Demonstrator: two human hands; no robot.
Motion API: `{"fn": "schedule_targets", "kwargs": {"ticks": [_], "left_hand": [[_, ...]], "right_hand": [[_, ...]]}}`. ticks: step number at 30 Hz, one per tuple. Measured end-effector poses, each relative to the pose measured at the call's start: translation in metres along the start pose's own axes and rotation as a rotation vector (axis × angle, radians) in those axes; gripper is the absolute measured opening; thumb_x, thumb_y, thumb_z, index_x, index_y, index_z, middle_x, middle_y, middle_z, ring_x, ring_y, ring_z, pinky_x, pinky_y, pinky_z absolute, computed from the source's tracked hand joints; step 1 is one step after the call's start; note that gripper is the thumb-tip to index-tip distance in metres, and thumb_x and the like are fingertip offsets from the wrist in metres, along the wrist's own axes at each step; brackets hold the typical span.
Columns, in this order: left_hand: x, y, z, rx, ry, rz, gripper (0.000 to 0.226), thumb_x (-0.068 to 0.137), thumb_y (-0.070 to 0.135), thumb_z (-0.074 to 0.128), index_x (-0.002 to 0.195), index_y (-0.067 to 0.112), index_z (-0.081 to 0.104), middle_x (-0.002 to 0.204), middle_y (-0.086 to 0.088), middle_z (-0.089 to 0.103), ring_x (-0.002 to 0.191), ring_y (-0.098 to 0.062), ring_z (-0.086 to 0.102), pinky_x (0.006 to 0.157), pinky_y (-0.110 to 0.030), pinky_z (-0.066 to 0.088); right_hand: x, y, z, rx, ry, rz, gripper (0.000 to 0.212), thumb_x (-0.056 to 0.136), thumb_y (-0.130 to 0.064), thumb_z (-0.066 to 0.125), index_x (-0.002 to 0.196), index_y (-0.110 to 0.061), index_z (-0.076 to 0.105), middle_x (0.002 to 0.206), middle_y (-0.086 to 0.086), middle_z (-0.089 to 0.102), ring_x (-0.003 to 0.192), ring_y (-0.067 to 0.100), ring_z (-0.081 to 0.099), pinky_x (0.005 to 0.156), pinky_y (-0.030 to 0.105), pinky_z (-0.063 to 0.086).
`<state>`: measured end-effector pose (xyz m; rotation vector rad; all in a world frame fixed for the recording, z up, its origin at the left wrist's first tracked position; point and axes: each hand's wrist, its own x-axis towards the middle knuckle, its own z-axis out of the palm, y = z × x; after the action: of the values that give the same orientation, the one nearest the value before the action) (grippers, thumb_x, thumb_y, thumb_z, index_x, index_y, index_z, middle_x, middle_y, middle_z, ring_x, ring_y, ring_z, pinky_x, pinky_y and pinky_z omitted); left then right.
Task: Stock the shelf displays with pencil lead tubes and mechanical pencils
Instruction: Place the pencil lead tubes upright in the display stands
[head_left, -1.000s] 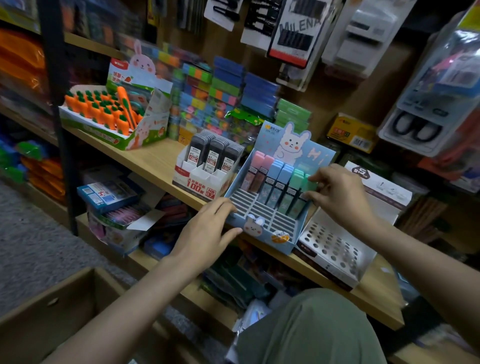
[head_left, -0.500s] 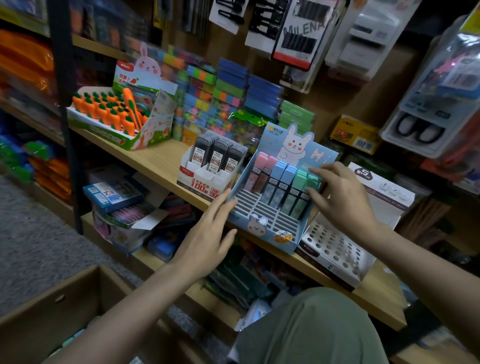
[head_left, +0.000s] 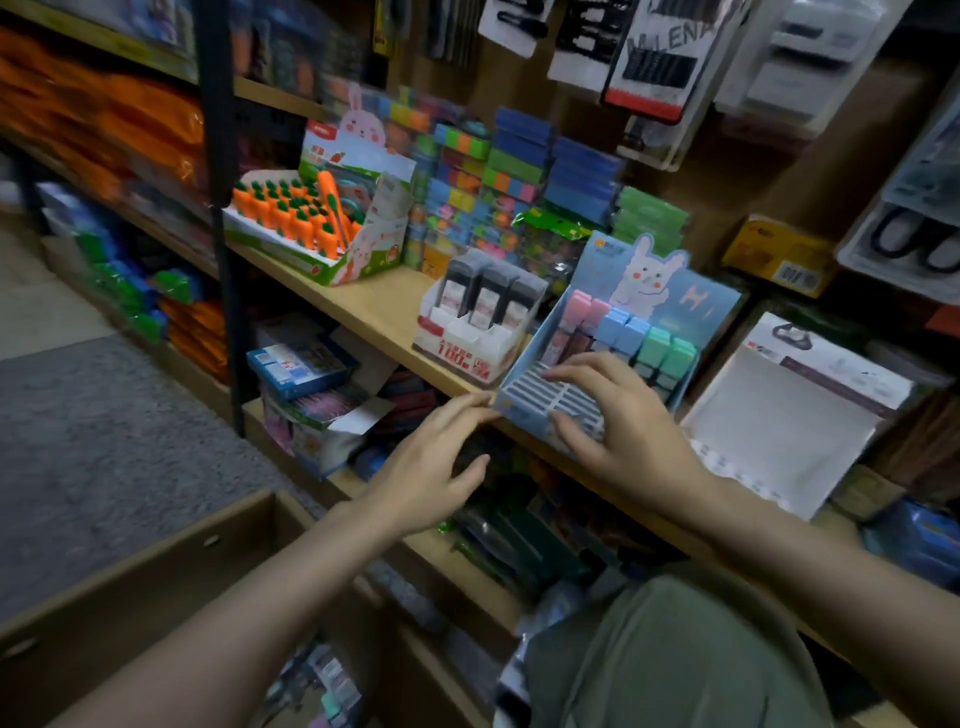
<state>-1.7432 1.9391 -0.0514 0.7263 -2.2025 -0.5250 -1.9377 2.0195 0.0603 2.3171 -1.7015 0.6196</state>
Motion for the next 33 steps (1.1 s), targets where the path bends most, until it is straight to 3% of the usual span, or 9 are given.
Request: {"fn": "schedule_targets", "kwargs": {"ticks": [3,5,9,11,15,19,21,25,33], "left_hand": [[-0.052,-0.021,-0.013,0.068,-0.112,-0.154,0.022,0.092,0.027,0.059,0.113,0.023,0.059,0.111,0.011,0.058,0.101,-0.002,0.056,0.085,-0.023,0.049],[-0.094,-0.037,-0.020,0.105,-0.277,-0.346,0.014,0.091,0.025,0.061,0.103,0.019,0.065,0.099,0.006,0.066,0.089,-0.007,0.062,0.078,-0.031,0.052],[-0.195,-0.067,-0.027,0.077,-0.352,-0.854,0.008,0.089,0.013,0.063,0.094,0.014,0.069,0.095,-0.002,0.071,0.088,-0.016,0.066,0.070,-0.017,0.042],[-0.239,-0.080,-0.024,0.069,-0.332,-1.064,0.010,0.090,0.013,0.062,0.099,0.014,0.067,0.099,-0.004,0.068,0.093,-0.016,0.063,0.072,-0.015,0.039],[-0.292,-0.099,-0.004,0.027,-0.191,-1.337,0.033,0.086,0.023,0.060,0.111,0.002,0.064,0.111,-0.015,0.067,0.105,-0.028,0.062,0.088,-0.031,0.047],[-0.314,-0.117,0.025,0.116,-0.193,-1.404,0.031,0.088,0.017,0.062,0.117,0.007,0.059,0.125,-0.017,0.057,0.120,-0.030,0.052,0.096,-0.031,0.040],[-0.321,-0.125,0.038,0.181,-0.306,-1.407,0.060,0.092,0.029,0.058,0.145,0.013,0.036,0.156,-0.015,0.026,0.142,-0.032,0.025,0.112,-0.032,0.023],[-0.323,-0.139,0.058,0.310,-0.383,-1.399,0.074,0.094,0.042,0.051,0.154,0.028,0.009,0.162,-0.005,-0.015,0.148,-0.033,-0.009,0.118,-0.047,0.009],[-0.317,-0.141,0.074,0.477,-0.180,-1.396,0.061,0.093,0.035,0.048,0.148,0.026,0.024,0.163,-0.002,-0.001,0.148,-0.028,-0.002,0.118,-0.046,0.005]], "right_hand": [[0.012,-0.041,0.039,0.203,-0.158,-0.051,0.028,0.090,-0.025,0.065,0.117,-0.018,0.066,0.113,-0.003,0.058,0.104,0.009,0.054,0.090,0.018,0.041],[0.017,-0.066,0.074,0.248,-0.405,-0.093,0.032,0.089,-0.030,0.065,0.120,-0.020,0.064,0.113,-0.001,0.059,0.105,0.011,0.056,0.091,0.020,0.042],[-0.004,-0.111,0.164,0.304,-0.847,-0.045,0.036,0.090,-0.032,0.065,0.122,-0.016,0.063,0.118,0.006,0.066,0.111,0.021,0.060,0.085,0.024,0.044],[-0.022,-0.127,0.206,0.373,-0.911,0.047,0.032,0.089,-0.027,0.065,0.117,-0.011,0.065,0.118,0.008,0.068,0.112,0.024,0.062,0.088,0.026,0.046],[-0.053,-0.152,0.282,0.465,-0.923,0.138,0.035,0.087,-0.010,0.058,0.122,-0.007,0.063,0.127,0.018,0.060,0.118,0.032,0.057,0.096,0.028,0.045],[-0.070,-0.162,0.343,0.310,-0.950,0.086,0.062,0.094,-0.019,0.051,0.149,-0.008,0.026,0.156,0.015,0.019,0.145,0.030,0.020,0.118,0.033,0.021],[-0.069,-0.161,0.368,0.216,-0.958,0.042,0.071,0.096,-0.021,0.048,0.154,-0.009,0.009,0.162,0.014,0.004,0.150,0.028,0.003,0.122,0.035,0.010],[-0.068,-0.162,0.403,0.078,-1.006,0.014,0.077,0.097,-0.024,0.046,0.155,-0.010,-0.002,0.162,0.017,-0.010,0.150,0.032,-0.009,0.122,0.040,0.005],[-0.094,-0.176,0.426,0.089,-0.876,0.015,0.074,0.095,-0.035,0.047,0.155,-0.012,0.009,0.163,0.011,0.003,0.150,0.029,0.001,0.118,0.046,0.012]]}}
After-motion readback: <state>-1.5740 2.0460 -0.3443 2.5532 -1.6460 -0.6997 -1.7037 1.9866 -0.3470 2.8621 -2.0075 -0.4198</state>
